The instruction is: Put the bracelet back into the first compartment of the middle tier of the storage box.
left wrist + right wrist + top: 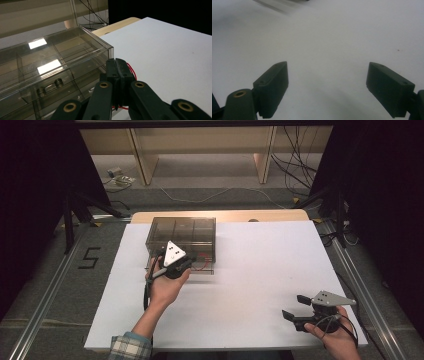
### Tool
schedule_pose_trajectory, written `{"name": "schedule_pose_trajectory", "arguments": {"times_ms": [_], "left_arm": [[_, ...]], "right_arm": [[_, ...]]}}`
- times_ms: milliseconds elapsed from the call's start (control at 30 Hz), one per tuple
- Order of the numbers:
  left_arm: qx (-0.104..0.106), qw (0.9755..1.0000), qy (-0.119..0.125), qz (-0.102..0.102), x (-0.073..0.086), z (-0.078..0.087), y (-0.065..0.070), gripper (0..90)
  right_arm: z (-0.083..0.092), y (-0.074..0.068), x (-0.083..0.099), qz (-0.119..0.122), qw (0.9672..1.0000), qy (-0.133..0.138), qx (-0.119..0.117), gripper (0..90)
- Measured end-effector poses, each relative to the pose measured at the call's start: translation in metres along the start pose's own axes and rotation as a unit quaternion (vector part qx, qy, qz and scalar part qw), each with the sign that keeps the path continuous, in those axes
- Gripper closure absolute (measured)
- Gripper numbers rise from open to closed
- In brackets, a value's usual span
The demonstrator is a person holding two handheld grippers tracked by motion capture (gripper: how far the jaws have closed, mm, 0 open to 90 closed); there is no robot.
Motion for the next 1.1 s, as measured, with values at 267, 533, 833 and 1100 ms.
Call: {"name": "schedule_pose_trajectory", "arguments": {"times_ms": [267,533,833,1100], "left_arm": [[-0.013,0.9999,0.003,0.003,-0.002,0.005,-0.009,89.8],[-0.022,0.9997,0.005,0.008,-0.002,0.008,-0.016,89.8],[-0.032,0.9994,0.009,0.012,-0.003,0.012,-0.024,89.8],[-0.040,0.9990,0.010,0.015,-0.003,0.015,-0.030,89.8]], "right_arm": [[0.000,0.000,0.000,0.000,1.0000,0.000,0.000,18.8],[0.000,0.000,0.000,0.000,1.0000,-0.001,0.000,18.7],[0.000,0.000,0.000,0.000,1.0000,-0.001,0.000,18.8],[0.001,0.000,0.000,-0.001,1.0000,-0.001,0.001,18.7]]}}
Point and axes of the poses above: each handheld gripper's, and its own axes: z roughly backward along the jaws, x roughly out of its underside, y roughly to its right, the point moved 3 cm from there along -z, roughly forward along the jaws, and after that the axes turned 4 degrees about z, right-handed, at the moved point
